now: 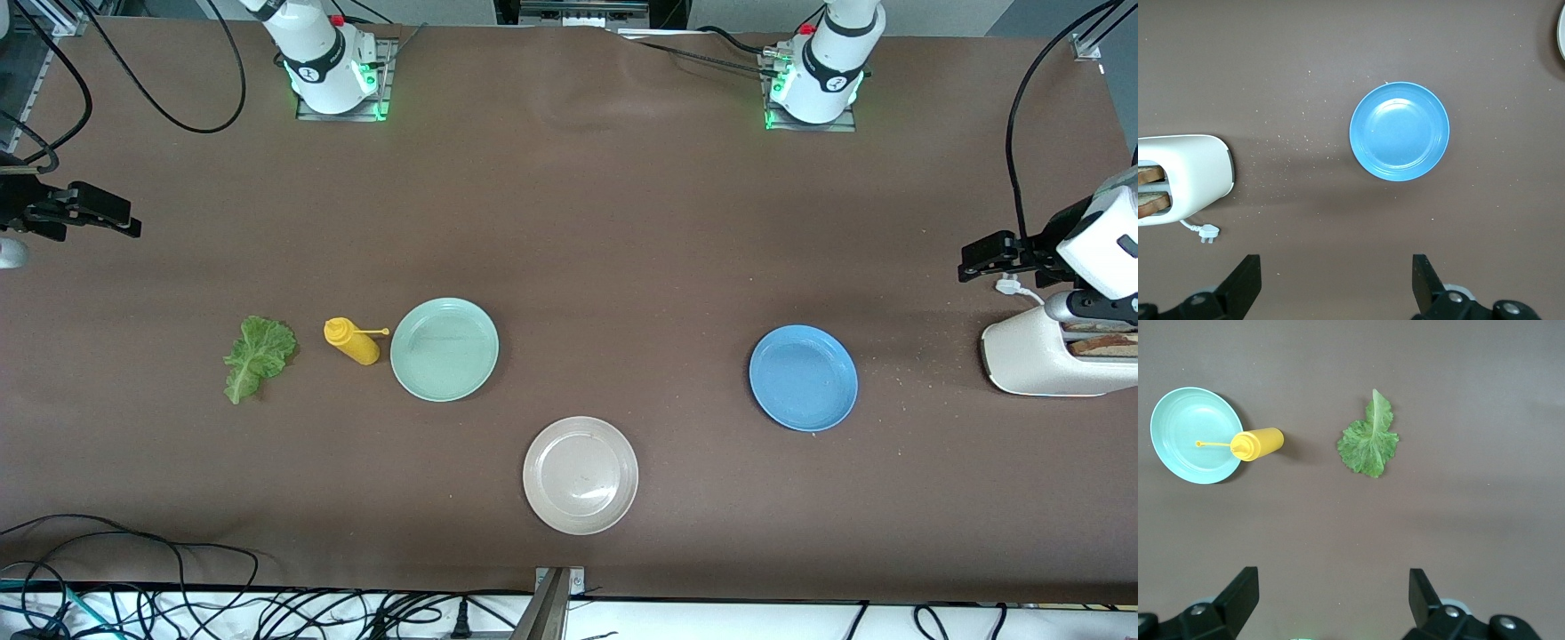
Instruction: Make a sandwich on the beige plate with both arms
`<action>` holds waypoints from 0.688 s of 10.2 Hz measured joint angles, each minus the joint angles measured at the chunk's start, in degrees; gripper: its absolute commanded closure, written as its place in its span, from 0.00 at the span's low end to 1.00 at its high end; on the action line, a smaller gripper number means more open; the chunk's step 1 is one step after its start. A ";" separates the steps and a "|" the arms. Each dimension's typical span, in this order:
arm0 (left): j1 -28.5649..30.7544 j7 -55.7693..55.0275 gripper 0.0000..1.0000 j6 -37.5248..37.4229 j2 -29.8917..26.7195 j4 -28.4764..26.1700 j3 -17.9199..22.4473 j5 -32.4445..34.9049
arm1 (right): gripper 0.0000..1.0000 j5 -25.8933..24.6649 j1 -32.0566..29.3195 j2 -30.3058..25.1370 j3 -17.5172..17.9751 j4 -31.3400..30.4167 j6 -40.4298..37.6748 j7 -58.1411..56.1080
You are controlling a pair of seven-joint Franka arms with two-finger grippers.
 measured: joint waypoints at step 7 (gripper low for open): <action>-0.24 -0.75 0.00 0.00 0.00 0.00 -0.14 -0.01 | 0.00 0.00 0.00 0.00 -0.04 0.00 -0.05 0.00</action>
